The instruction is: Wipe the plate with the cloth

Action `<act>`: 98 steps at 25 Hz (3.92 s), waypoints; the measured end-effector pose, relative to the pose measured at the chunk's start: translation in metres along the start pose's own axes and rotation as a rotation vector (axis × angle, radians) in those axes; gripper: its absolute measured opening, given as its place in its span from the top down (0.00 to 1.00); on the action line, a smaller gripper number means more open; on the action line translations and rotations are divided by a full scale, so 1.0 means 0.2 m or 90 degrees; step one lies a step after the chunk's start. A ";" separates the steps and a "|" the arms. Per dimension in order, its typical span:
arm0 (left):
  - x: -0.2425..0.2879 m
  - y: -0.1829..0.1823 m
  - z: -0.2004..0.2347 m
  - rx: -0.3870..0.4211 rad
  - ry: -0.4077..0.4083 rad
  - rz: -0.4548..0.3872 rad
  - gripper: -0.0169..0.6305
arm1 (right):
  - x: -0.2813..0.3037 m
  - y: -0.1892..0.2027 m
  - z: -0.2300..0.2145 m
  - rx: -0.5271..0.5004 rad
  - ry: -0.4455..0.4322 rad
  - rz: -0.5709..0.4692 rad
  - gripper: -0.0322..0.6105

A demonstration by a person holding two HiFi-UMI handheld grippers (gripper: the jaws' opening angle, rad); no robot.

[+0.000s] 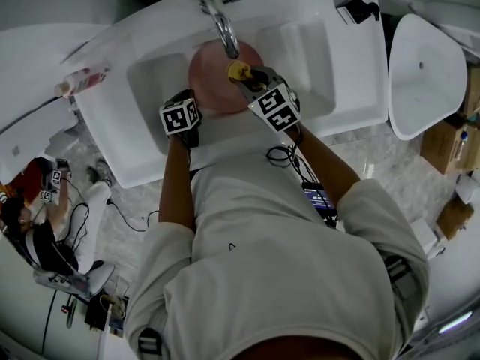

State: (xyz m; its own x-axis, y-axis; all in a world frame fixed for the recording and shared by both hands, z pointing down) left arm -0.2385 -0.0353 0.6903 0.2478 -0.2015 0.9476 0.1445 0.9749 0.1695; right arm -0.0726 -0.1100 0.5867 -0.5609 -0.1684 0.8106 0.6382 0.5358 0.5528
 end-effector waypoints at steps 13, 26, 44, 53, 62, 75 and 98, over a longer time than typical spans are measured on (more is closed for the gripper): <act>0.03 0.00 0.03 -0.061 0.116 0.006 0.93 | 0.02 0.04 0.03 0.060 0.018 0.032 0.80; 0.01 -0.01 -0.03 -0.064 0.124 0.001 0.93 | 0.01 0.05 -0.01 0.049 0.002 0.028 0.80; 0.02 -0.05 -0.02 -0.048 0.082 0.000 0.87 | 0.02 0.12 -0.11 0.067 0.002 0.039 0.80; 0.12 -0.05 0.00 -0.064 0.115 0.025 0.84 | 0.02 0.12 -0.09 0.072 0.005 0.045 0.80; 0.14 -0.07 -0.05 -0.079 0.128 0.007 0.90 | 0.07 0.17 -0.15 0.081 0.020 0.061 0.80; -0.06 -0.08 -0.10 -0.008 0.091 -0.028 0.90 | 0.35 0.17 -0.31 0.095 0.035 0.121 0.80; -0.15 -0.05 -0.14 0.027 0.095 -0.019 0.87 | 0.59 -0.03 0.18 -0.011 -0.087 0.124 0.80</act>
State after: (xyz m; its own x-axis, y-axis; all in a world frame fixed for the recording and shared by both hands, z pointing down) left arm -0.2200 -0.0428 0.6527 0.3838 -0.2386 0.8921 0.1134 0.9709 0.2109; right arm -0.1611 -0.1026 0.6717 -0.4914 0.0507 0.8695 0.7494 0.5334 0.3924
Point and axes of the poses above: the fingertips, and each gripper's own axes: x forward along the fingers, z to its left, y out of its underside, the point moved 3 cm from there along -x, backward along the fingers, and after that the axes turned 8 degrees about z, right-handed, at the moved point
